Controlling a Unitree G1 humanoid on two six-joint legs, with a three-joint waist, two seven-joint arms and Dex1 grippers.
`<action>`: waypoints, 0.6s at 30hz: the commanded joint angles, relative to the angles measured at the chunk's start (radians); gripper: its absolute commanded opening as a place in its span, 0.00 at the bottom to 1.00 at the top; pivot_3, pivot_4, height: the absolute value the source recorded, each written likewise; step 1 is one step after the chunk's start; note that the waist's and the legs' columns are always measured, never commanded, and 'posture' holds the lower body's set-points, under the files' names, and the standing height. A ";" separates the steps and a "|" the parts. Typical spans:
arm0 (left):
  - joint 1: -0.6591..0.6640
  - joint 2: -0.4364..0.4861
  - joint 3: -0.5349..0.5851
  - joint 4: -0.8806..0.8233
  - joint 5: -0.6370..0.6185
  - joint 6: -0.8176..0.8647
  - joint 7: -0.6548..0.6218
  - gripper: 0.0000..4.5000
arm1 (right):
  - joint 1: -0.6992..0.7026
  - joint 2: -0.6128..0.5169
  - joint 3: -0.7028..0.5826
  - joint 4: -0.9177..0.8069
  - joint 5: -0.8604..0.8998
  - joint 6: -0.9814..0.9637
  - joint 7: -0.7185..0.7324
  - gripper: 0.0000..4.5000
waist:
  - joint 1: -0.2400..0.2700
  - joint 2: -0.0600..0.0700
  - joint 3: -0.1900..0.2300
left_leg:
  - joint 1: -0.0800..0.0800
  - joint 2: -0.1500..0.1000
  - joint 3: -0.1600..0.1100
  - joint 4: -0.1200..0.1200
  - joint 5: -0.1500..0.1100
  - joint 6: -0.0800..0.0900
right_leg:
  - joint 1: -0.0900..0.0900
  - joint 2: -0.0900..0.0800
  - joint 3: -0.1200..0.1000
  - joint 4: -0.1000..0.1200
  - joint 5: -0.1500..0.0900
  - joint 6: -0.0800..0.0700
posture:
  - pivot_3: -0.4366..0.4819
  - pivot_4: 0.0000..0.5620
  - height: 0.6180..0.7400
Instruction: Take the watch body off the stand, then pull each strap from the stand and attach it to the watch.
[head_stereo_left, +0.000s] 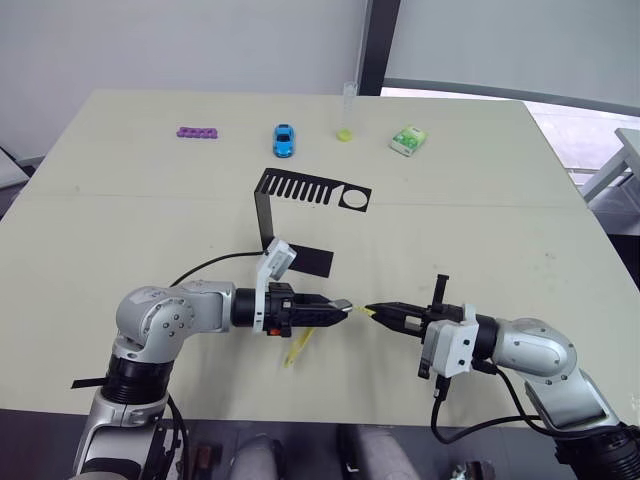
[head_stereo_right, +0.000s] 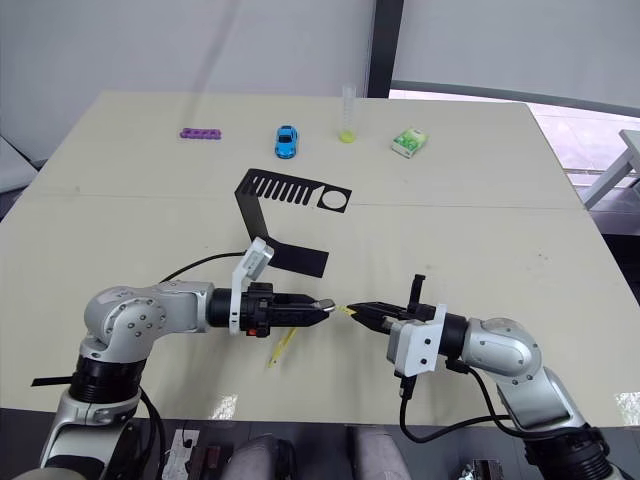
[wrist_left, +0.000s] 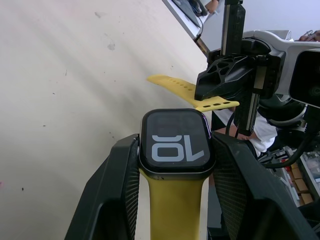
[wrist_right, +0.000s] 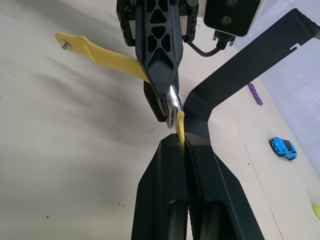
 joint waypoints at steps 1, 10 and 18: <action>-0.010 -0.007 0.019 -0.012 -0.026 0.001 0.000 0.35 | -0.001 0.002 -0.001 -0.033 0.023 -0.021 -0.007 0.00 | 0.000 0.000 0.000 | 0.000 0.000 0.000 0.000 0.000 0.000 | 0.000 0.000 0.000 0.000 0.000 0.000 | 0.48 0.27 1.00; -0.007 -0.015 0.024 -0.024 -0.031 0.012 0.010 0.35 | -0.004 0.005 0.007 -0.032 0.021 -0.020 -0.006 0.00 | 0.000 0.000 0.000 | 0.000 0.000 0.000 0.000 0.000 0.000 | 0.000 0.000 0.000 0.000 0.000 0.000 | 0.48 0.27 1.00; -0.006 -0.011 0.015 -0.028 -0.031 0.013 0.008 0.35 | -0.008 0.015 0.009 -0.031 0.014 -0.016 -0.013 0.00 | 0.000 0.000 0.000 | 0.000 0.000 0.000 0.000 0.000 0.000 | 0.000 0.000 0.000 0.000 0.000 0.000 | 0.48 0.27 1.00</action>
